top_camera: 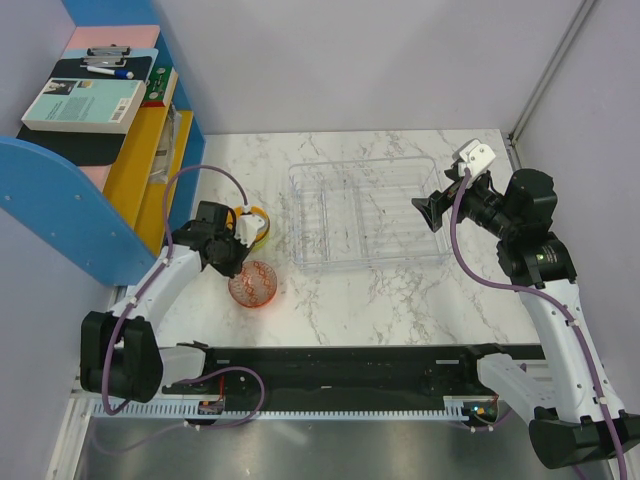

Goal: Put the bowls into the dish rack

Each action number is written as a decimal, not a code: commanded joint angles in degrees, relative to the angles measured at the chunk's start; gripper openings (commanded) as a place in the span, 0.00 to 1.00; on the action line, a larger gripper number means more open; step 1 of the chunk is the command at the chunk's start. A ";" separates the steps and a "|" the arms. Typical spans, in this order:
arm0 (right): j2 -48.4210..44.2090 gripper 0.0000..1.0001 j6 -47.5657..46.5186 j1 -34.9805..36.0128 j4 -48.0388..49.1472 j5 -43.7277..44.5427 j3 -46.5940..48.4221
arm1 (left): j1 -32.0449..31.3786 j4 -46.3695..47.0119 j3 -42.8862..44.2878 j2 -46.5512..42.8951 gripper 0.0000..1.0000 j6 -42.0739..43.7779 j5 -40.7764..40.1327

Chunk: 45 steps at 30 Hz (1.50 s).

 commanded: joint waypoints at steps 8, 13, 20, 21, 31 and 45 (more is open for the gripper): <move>-0.52 0.98 -0.16 -0.19 0.71 -1.90 -0.18 | -0.90 0.91 5.70 -3.89 0.02 -1.25 -4.07; -0.43 0.98 0.19 -0.19 0.71 -2.08 0.09 | -1.25 -4.19 10.98 -6.53 0.02 -0.99 -1.26; -0.17 0.98 1.77 -0.10 0.88 -2.69 0.52 | -1.78 -7.88 16.16 -8.64 0.02 -0.72 0.59; 0.09 0.98 2.30 -0.10 1.32 -3.21 0.44 | -1.78 -8.41 16.69 -8.90 0.02 -0.64 1.72; 9.22 0.98 24.58 -0.10 12.12 -20.41 1.23 | -4.15 -9.12 29.51 -4.43 0.02 1.29 15.70; 25.31 0.98 60.92 0.86 47.37 -38.46 -4.57 | -11.88 7.05 39.97 9.62 0.02 0.60 26.43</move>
